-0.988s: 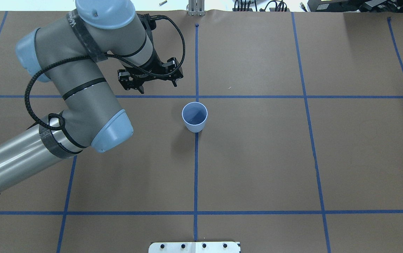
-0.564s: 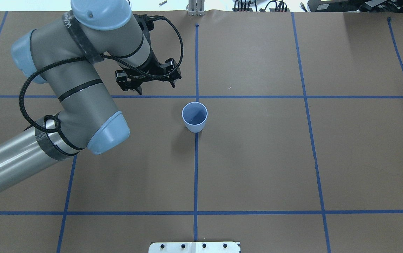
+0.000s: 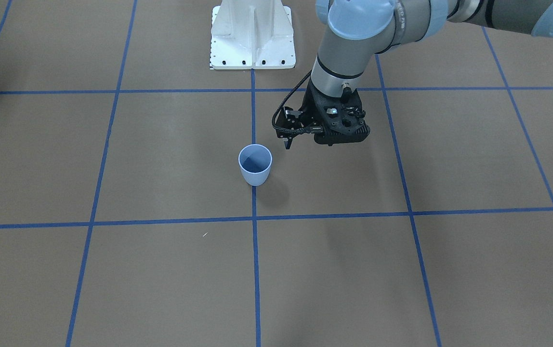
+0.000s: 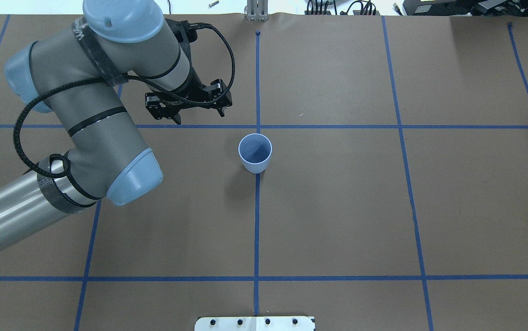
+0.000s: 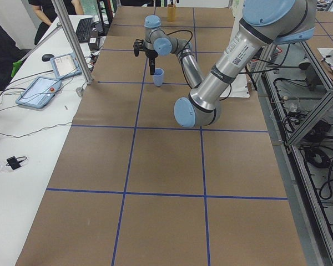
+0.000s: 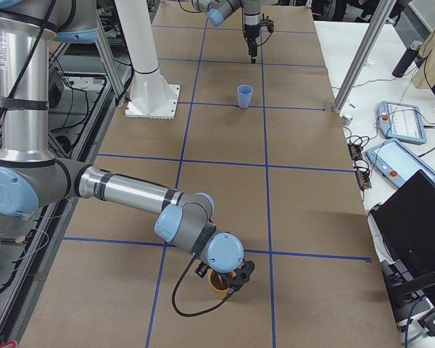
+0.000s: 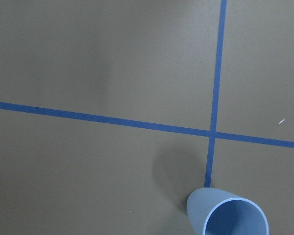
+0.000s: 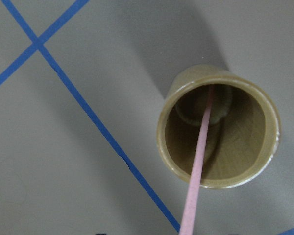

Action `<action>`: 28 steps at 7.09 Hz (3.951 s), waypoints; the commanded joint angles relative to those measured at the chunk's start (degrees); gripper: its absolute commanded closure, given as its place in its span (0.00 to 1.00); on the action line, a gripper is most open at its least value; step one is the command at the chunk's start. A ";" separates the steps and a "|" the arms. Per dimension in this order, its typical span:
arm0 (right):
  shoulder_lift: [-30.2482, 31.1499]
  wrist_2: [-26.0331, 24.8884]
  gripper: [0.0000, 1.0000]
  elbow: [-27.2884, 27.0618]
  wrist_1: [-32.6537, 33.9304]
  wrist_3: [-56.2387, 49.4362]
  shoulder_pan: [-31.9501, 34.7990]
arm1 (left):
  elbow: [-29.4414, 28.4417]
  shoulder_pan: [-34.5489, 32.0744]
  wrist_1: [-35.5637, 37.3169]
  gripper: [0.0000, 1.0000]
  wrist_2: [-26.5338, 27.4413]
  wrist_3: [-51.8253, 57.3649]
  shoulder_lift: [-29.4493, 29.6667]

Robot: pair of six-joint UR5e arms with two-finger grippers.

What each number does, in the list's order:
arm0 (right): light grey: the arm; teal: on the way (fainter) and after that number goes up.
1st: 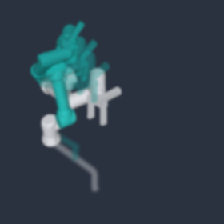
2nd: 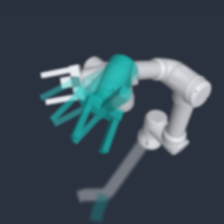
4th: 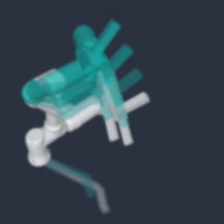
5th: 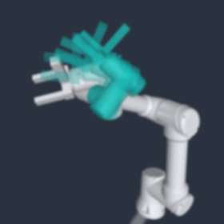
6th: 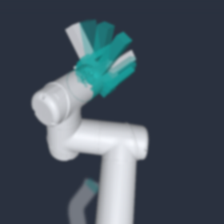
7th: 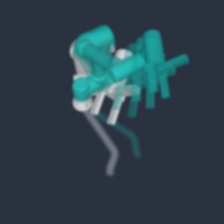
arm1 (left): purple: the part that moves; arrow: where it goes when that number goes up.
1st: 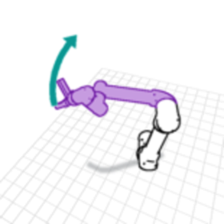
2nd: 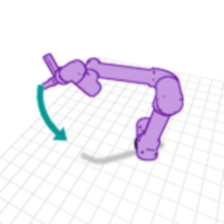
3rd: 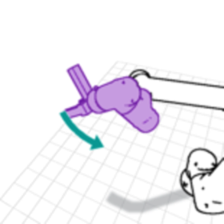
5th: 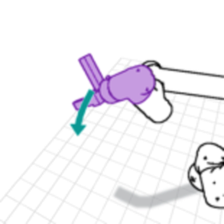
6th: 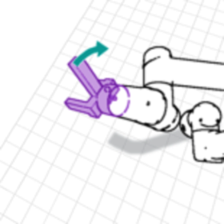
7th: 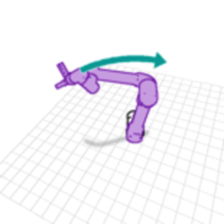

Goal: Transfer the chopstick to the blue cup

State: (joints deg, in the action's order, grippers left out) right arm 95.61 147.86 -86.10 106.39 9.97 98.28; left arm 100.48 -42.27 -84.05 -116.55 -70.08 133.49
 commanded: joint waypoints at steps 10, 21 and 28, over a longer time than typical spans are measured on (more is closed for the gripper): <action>3.44 -0.03 0.94 -3.02 0.30 -0.04 4.36 | 1.82 0.09 0.30 0.02 -0.26 -0.06 -0.16; -19.35 -5.83 1.00 -23.67 31.67 8.25 5.19 | 2.09 -6.65 0.38 0.02 -3.83 9.92 -3.74; -46.37 5.34 1.00 -25.43 21.73 52.42 -26.78 | -5.65 -32.84 -0.40 0.02 -10.62 58.20 -21.73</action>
State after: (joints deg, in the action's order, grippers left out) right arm 51.81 152.88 -111.07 134.69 52.41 77.38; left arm 96.13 -71.18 -83.78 -126.61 -22.08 115.59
